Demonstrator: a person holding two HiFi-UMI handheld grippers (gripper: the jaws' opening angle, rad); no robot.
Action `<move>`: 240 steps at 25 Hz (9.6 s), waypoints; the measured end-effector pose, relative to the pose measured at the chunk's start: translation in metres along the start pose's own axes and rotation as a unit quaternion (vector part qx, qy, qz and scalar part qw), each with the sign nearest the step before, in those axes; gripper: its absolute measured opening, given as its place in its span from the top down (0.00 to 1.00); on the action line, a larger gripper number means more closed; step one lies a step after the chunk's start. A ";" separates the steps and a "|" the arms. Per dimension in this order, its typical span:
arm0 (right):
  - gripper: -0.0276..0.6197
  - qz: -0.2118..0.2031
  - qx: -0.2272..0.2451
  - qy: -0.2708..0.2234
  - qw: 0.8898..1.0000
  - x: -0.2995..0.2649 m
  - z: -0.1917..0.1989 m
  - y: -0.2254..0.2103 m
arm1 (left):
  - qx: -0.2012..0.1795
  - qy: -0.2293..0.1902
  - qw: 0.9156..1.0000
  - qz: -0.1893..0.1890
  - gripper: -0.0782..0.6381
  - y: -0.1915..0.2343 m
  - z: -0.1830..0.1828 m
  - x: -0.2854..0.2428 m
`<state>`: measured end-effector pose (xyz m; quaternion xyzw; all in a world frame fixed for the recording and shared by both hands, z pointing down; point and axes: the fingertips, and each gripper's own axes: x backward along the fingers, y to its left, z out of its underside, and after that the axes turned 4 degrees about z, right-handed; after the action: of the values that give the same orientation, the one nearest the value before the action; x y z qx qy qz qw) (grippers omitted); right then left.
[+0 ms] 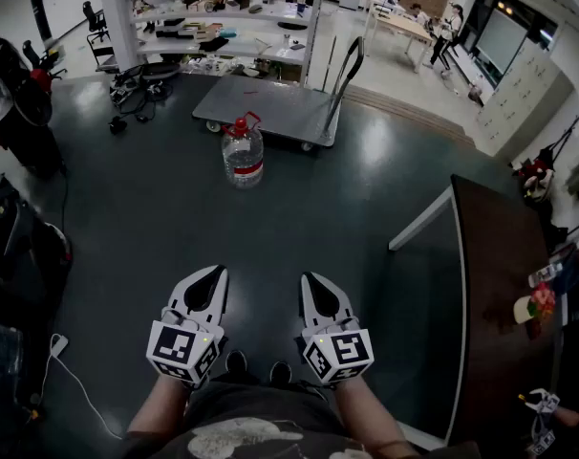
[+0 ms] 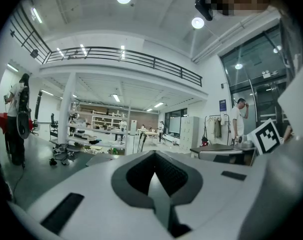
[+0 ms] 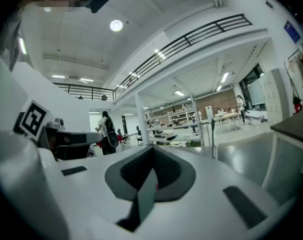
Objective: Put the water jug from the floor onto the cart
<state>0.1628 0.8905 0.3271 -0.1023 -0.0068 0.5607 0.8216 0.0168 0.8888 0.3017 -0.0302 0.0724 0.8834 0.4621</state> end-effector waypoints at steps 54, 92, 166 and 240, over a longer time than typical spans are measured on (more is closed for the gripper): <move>0.97 0.002 -0.039 0.045 0.998 -0.272 0.007 -0.064 | 0.017 0.026 0.999 -0.031 0.88 0.208 -0.010 -0.159; 0.97 0.023 -0.023 0.111 0.993 -0.612 -0.033 -0.200 | 0.037 0.063 0.997 -0.004 0.88 0.413 -0.048 -0.468; 0.82 -0.161 0.134 0.488 0.847 -1.088 0.354 -0.322 | 0.194 0.218 0.930 -0.223 0.88 0.688 0.208 -0.807; 0.88 -0.034 0.071 0.351 0.933 -1.235 -0.012 -0.418 | 0.090 0.168 0.972 -0.139 0.88 0.846 -0.034 -0.967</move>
<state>0.0907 -0.3975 0.5166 -0.2333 0.3184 0.4597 0.7955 -0.1262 -0.3777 0.4690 -0.1464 0.2235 0.7826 0.5622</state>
